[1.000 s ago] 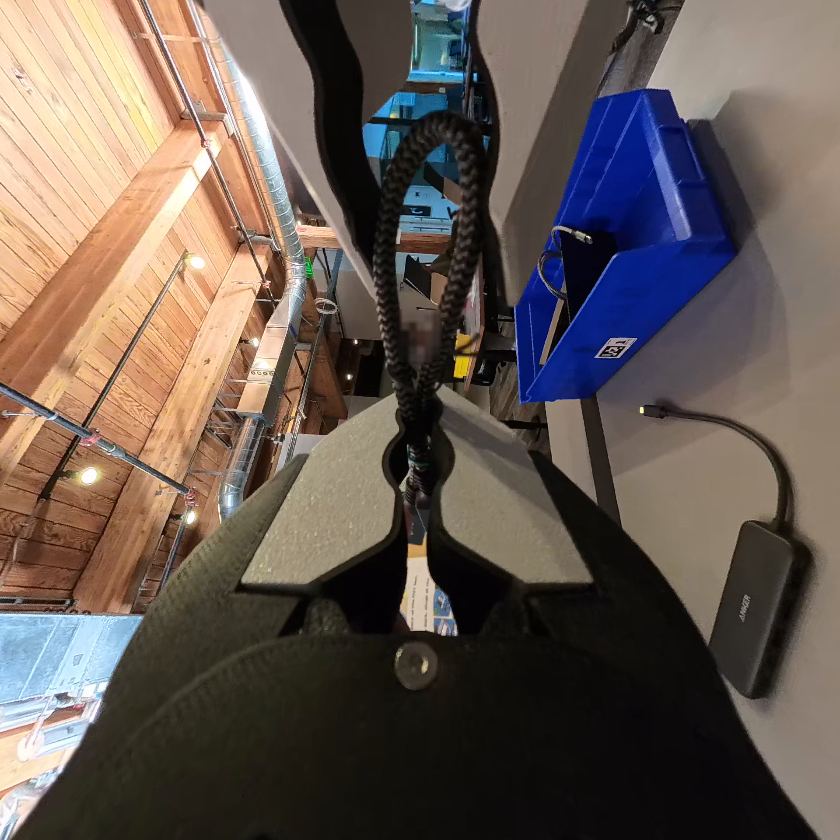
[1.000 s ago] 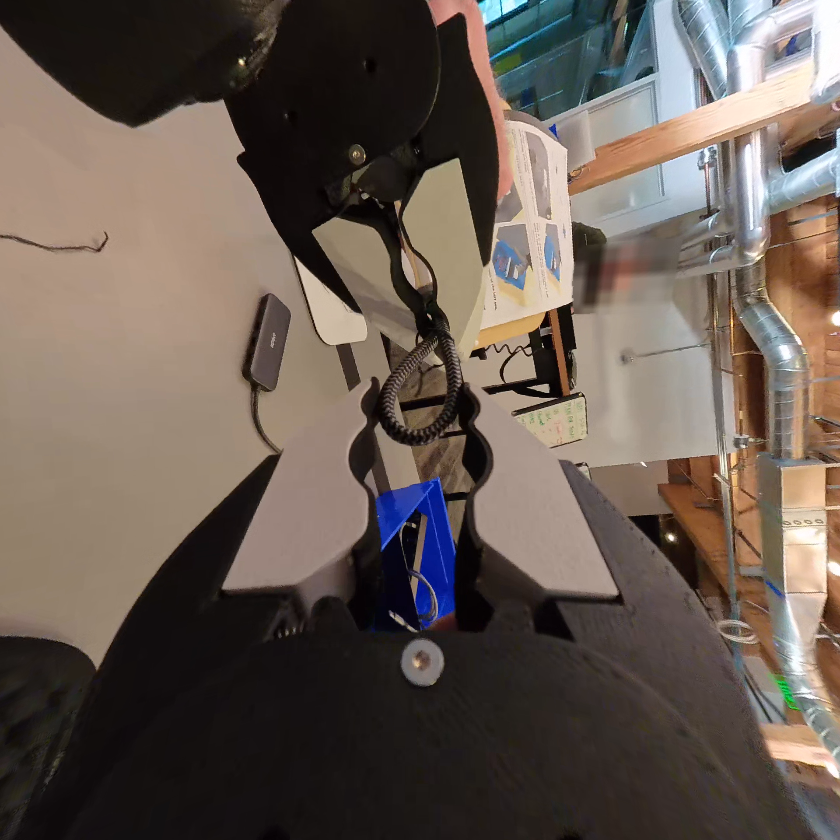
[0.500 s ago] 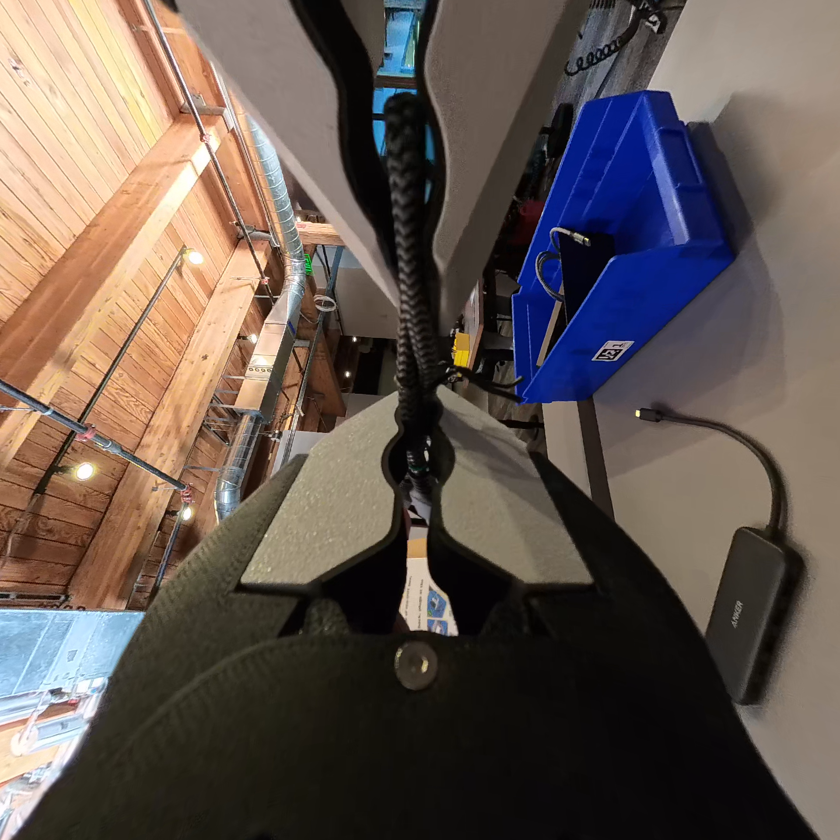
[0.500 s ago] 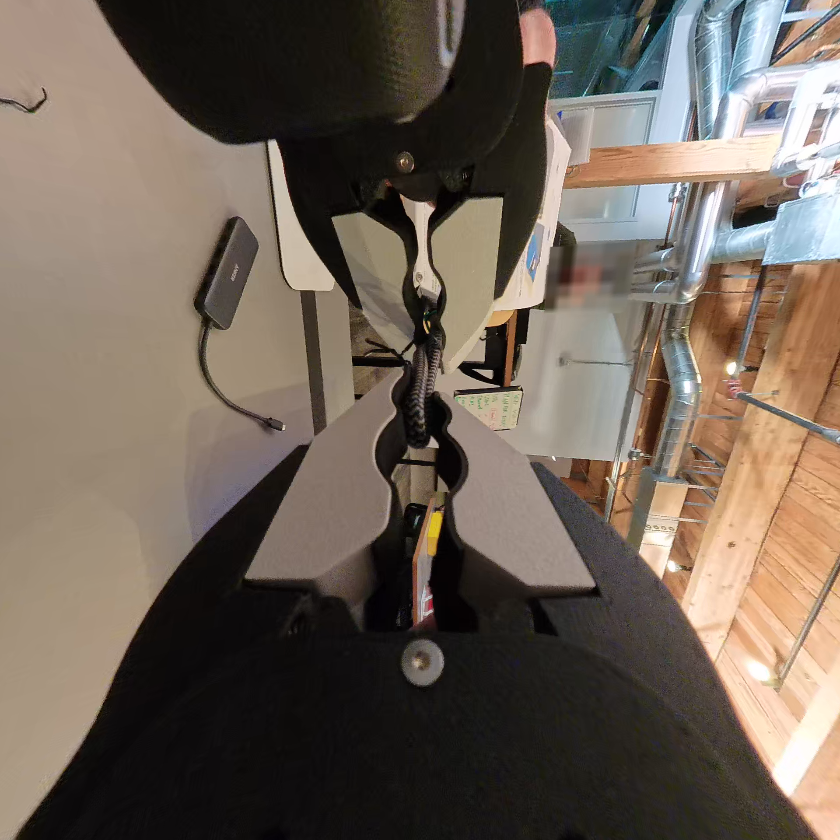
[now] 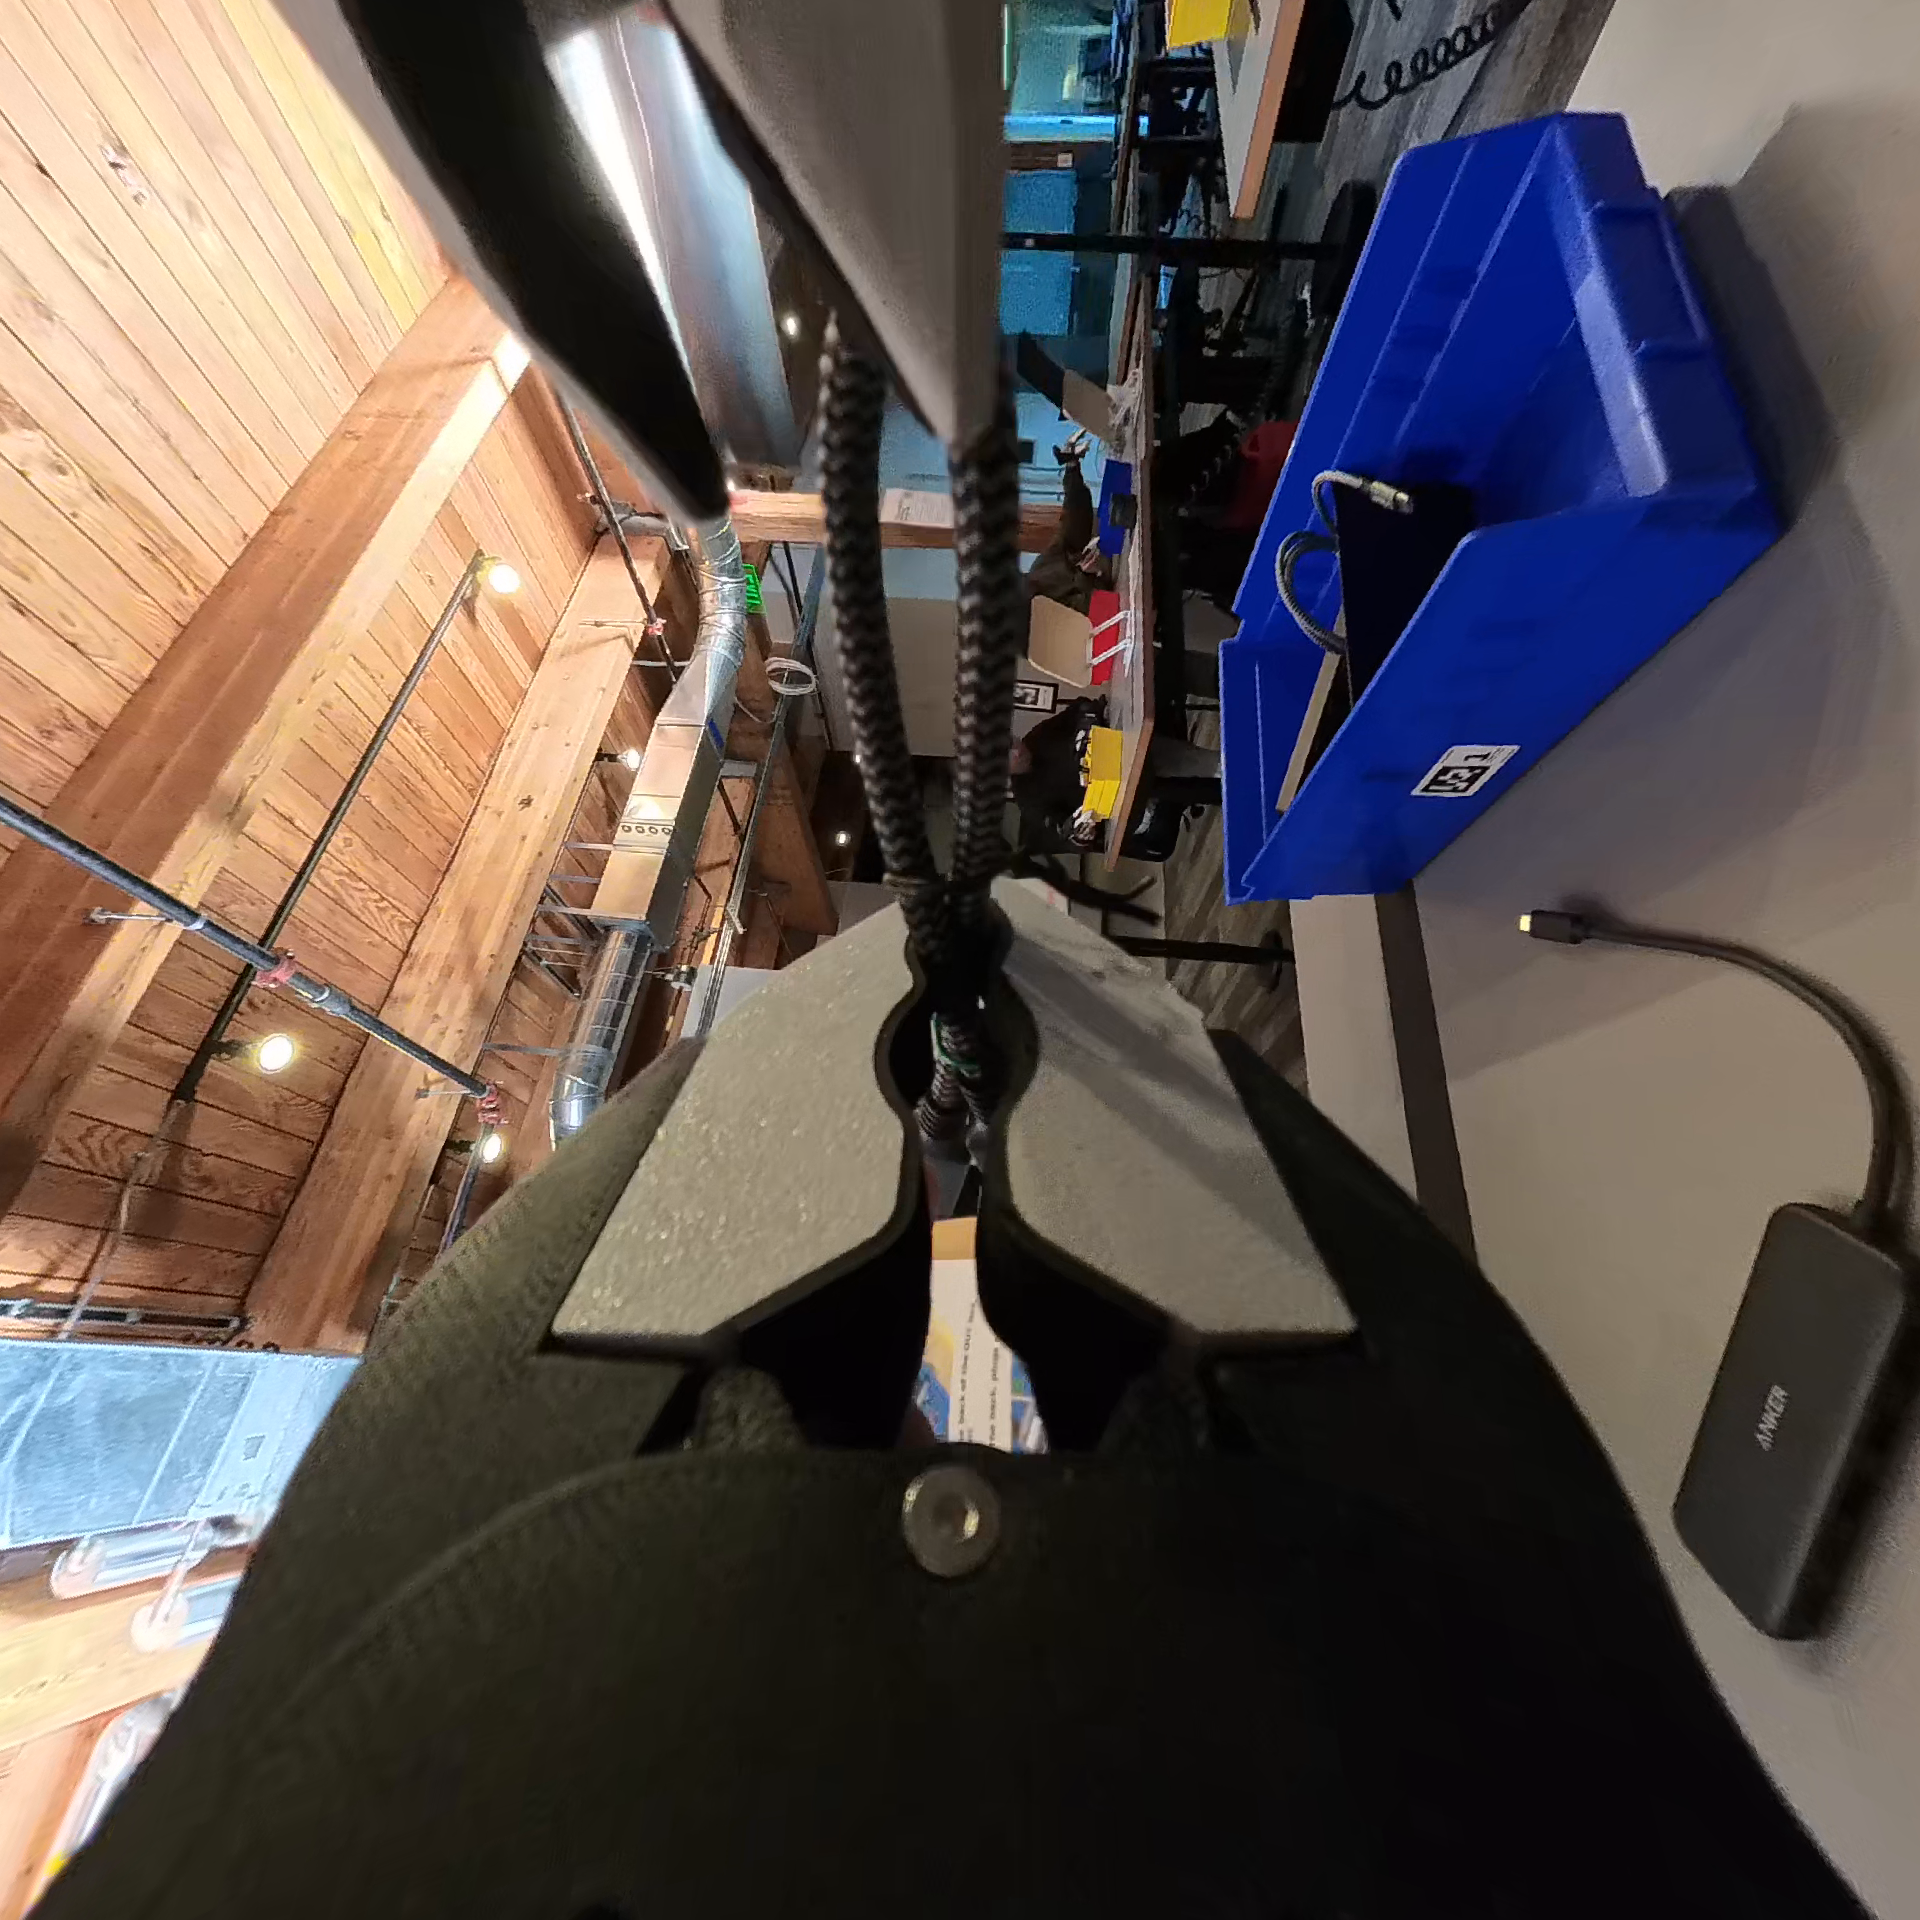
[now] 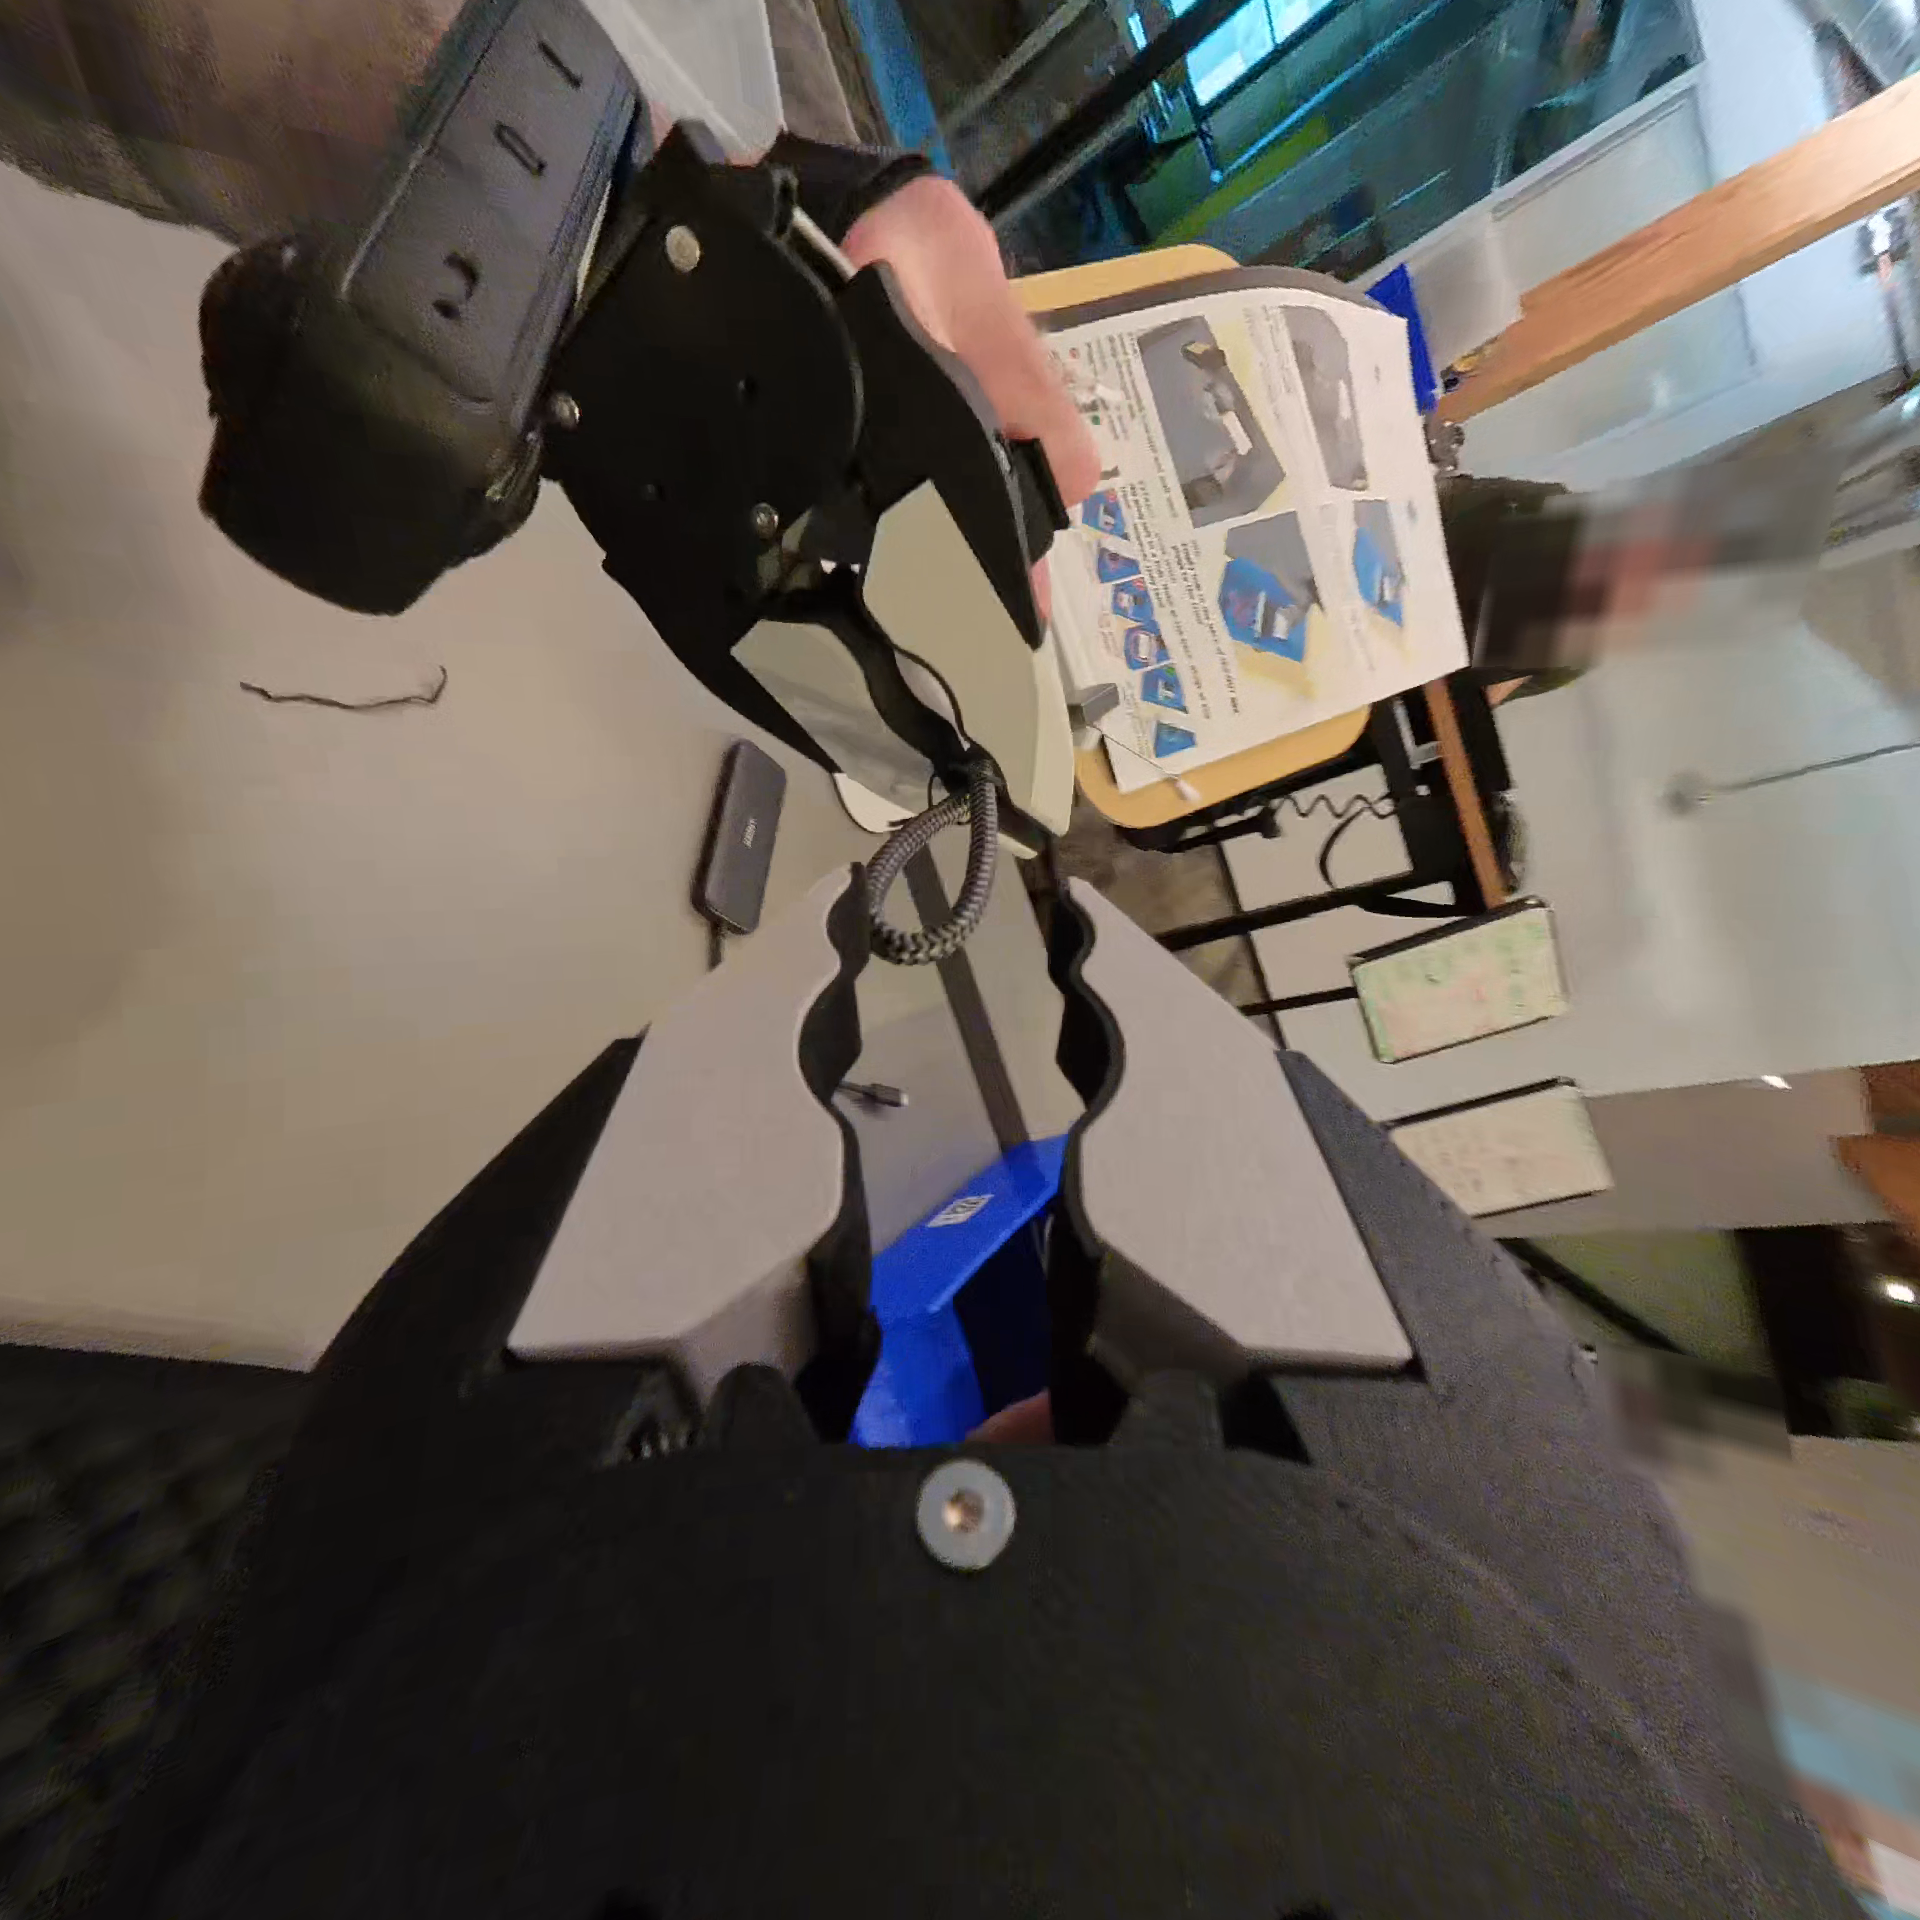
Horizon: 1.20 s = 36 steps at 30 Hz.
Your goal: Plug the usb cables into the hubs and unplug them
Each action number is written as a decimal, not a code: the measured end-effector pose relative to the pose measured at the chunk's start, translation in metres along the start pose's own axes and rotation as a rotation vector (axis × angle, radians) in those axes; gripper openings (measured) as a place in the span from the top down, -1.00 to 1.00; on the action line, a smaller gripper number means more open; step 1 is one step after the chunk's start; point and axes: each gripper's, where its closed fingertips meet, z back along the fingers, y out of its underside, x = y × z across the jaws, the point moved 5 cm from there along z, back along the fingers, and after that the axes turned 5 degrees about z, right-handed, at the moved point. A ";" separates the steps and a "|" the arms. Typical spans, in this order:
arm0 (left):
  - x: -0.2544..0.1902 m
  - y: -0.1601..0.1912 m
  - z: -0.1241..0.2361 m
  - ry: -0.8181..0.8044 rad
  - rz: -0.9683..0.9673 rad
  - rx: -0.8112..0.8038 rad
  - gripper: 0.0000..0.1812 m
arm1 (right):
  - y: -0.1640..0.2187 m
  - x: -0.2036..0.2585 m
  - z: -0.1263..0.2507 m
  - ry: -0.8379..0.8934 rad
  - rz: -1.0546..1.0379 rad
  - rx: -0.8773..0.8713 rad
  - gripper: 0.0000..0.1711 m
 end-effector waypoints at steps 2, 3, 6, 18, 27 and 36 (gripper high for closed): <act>-0.002 -0.001 -0.001 0.002 -0.006 0.003 0.97 | 0.003 0.000 -0.004 -0.059 -0.056 0.001 0.60; -0.002 -0.001 -0.001 0.006 -0.001 0.004 0.96 | 0.005 0.001 -0.006 -0.059 -0.046 0.004 0.59; 0.000 -0.001 0.000 0.005 0.020 0.006 0.97 | 0.009 0.007 -0.013 0.008 0.025 0.083 0.58; 0.004 -0.001 0.000 -0.020 0.022 0.012 0.96 | 0.004 0.009 -0.022 0.146 0.009 0.046 0.69; 0.004 -0.001 0.000 -0.022 0.013 0.014 0.97 | 0.000 0.013 -0.023 0.210 0.173 0.095 0.77; 0.002 0.000 -0.001 -0.007 0.015 0.016 0.97 | -0.001 0.017 -0.026 0.197 0.260 0.144 0.83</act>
